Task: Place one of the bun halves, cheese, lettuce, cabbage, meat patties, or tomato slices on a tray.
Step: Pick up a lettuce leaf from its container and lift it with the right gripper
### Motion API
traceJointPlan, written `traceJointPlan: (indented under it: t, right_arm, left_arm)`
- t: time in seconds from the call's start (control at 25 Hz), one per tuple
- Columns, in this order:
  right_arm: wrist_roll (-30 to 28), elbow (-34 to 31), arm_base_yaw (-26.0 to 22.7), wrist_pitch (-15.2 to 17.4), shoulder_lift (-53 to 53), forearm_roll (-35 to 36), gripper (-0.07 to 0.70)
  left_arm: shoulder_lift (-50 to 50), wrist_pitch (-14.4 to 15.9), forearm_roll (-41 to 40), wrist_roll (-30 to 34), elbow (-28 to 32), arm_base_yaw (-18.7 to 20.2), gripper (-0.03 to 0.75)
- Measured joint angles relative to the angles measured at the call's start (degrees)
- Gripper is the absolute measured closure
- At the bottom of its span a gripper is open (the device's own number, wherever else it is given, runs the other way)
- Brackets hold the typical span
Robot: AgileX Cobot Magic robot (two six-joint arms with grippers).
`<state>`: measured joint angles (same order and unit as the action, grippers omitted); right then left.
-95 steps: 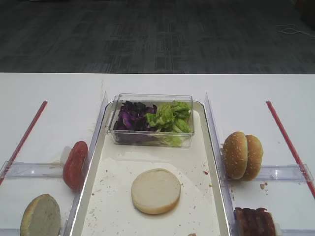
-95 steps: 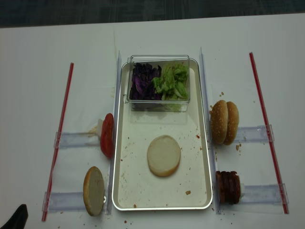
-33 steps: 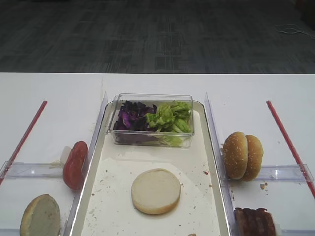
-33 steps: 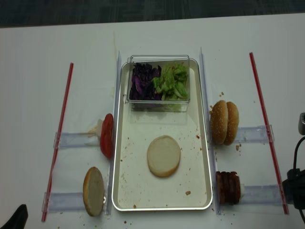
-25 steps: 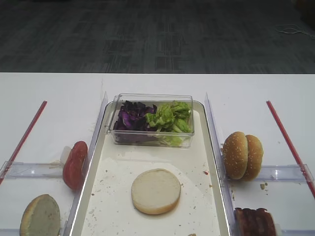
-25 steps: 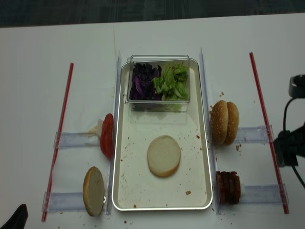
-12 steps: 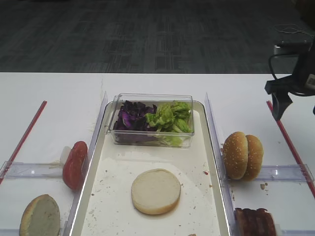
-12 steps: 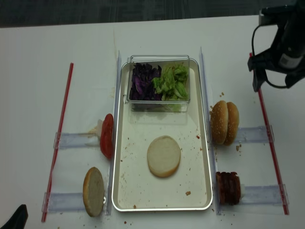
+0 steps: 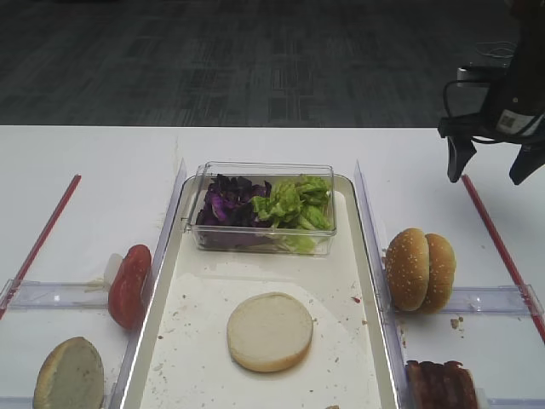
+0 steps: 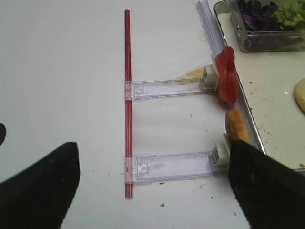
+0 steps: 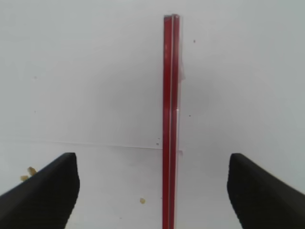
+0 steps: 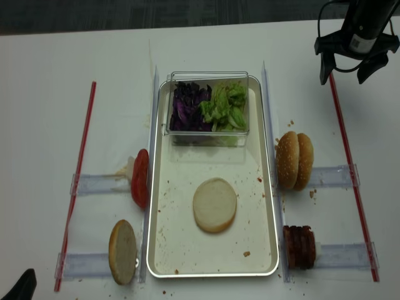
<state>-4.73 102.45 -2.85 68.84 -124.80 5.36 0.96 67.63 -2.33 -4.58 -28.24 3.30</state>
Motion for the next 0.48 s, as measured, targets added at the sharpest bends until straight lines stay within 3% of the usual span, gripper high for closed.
traceJointPlan:
  t: [0.24,0.48]
  right_arm:
    - [-1.3,2.0,1.4,0.8,0.0,3.9,-0.013]
    - [-2.1,5.4,11.1,1.0,0.0,5.2,0.034]
  left_arm:
    - [0.0,0.0,0.0,0.0,0.0,0.0,0.099]
    - [0.0,0.0,0.0,0.0,0.0,0.0,0.099]
